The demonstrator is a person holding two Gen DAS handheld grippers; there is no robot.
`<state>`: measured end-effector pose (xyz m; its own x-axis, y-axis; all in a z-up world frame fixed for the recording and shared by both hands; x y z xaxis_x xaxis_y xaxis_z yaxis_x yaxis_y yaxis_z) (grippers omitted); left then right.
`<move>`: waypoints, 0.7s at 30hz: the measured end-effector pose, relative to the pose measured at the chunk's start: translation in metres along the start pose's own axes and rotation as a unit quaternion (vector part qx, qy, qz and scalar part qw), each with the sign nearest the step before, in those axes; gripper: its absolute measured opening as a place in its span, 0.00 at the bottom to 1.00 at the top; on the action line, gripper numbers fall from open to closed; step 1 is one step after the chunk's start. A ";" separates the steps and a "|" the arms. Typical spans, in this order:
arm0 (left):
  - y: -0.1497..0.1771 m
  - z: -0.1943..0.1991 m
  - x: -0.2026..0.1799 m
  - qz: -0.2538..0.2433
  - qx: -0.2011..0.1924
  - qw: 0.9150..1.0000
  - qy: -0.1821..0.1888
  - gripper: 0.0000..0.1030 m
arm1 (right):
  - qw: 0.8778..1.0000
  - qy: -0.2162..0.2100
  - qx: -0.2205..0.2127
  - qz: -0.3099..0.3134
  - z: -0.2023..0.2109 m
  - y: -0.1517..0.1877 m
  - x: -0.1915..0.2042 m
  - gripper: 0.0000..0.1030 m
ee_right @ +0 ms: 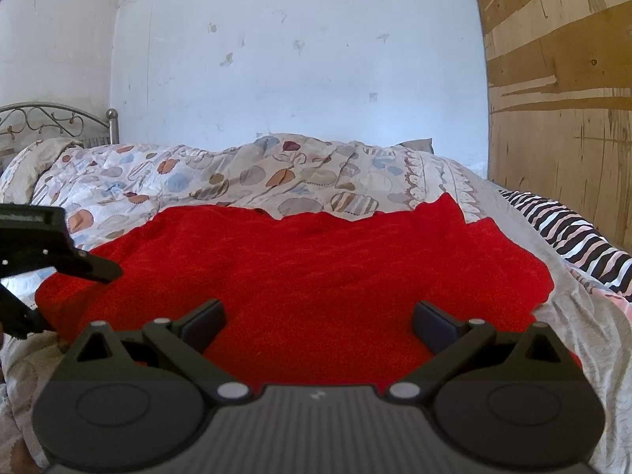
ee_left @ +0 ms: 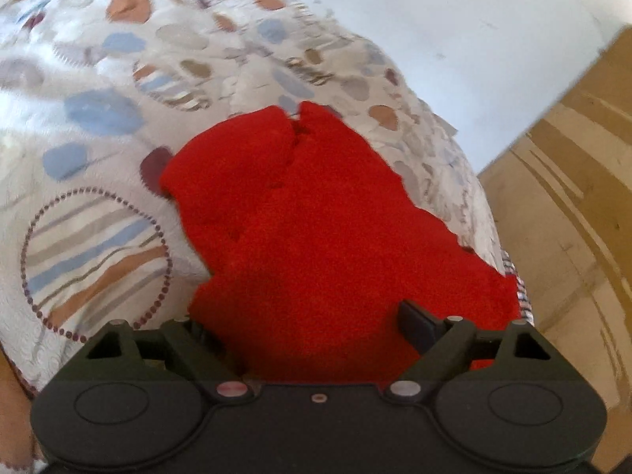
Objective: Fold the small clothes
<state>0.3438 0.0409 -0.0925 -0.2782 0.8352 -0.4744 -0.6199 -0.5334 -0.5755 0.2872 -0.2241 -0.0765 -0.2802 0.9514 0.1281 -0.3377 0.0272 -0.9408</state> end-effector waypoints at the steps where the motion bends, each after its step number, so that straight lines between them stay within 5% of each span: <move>1: -0.002 -0.004 0.004 0.015 0.000 1.000 -0.003 0.83 | 1.000 0.000 0.000 0.000 0.000 0.000 0.000 1.00; 7: -0.005 -0.008 0.003 0.023 -0.012 0.999 -0.030 0.71 | 1.000 -0.001 0.000 -0.001 0.000 0.001 0.000 1.00; 11: -0.007 0.000 -0.001 0.017 -0.034 0.998 -0.047 0.48 | 1.000 -0.001 -0.001 -0.001 0.000 0.000 0.000 1.00; 21: -0.017 -0.009 0.013 0.054 -0.031 0.998 -0.030 0.43 | 1.000 -0.001 -0.002 -0.001 0.000 0.000 0.000 1.00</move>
<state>0.3572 0.0591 -0.0947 -0.3859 0.7776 -0.4964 -0.5376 -0.6268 -0.5639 0.2871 -0.2240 -0.0760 -0.2810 0.9508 0.1307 -0.3353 0.0304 -0.9416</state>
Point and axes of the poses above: each gripper's, at about its wrist camera, not at the fingertips, and z roughly against the way its jaws point, x to its left, y to its underside, the point moved 3 cm from there along -z, roughly the way its jaws point, and after that the axes turned 12 degrees about -y, right-handed, at the moved point
